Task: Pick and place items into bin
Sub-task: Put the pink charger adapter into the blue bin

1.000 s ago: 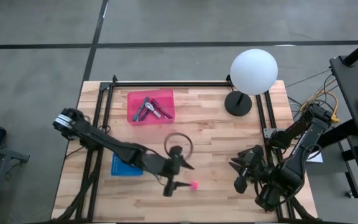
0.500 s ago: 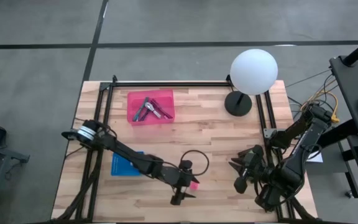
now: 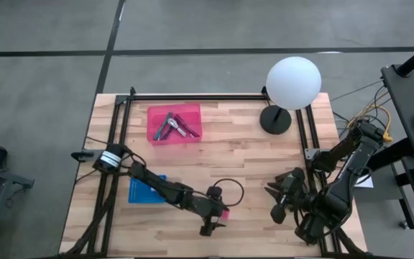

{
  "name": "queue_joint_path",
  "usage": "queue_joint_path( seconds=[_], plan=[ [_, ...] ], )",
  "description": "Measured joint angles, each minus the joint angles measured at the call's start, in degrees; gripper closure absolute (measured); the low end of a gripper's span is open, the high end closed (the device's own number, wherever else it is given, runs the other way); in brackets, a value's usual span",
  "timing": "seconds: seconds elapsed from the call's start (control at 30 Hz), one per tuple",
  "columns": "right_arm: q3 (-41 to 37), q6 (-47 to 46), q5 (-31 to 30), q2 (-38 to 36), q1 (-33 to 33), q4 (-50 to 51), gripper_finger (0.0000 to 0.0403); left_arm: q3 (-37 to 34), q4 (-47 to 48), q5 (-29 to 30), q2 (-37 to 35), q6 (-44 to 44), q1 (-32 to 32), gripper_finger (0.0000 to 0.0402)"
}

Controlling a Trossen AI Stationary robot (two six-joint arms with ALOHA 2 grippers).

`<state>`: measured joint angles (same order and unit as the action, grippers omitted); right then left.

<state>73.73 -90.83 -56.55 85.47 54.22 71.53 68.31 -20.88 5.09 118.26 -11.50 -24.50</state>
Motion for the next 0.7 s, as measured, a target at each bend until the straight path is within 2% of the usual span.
queue_joint_path(
  seconds=[0.1, 0.7],
  plan=[
    [0.0, 0.0, 0.0, 0.0, 0.0, 0.0, 0.0338, -0.2, 0.0, 1.5, 0.1, 0.0, 0.1, 0.0123],
    [0.0, 0.0, 0.0, 0.0, 0.0, 0.1, 0.0342, -0.4, 0.5, 1.2, 0.0, 0.3, 0.1, 0.0123]
  ],
)
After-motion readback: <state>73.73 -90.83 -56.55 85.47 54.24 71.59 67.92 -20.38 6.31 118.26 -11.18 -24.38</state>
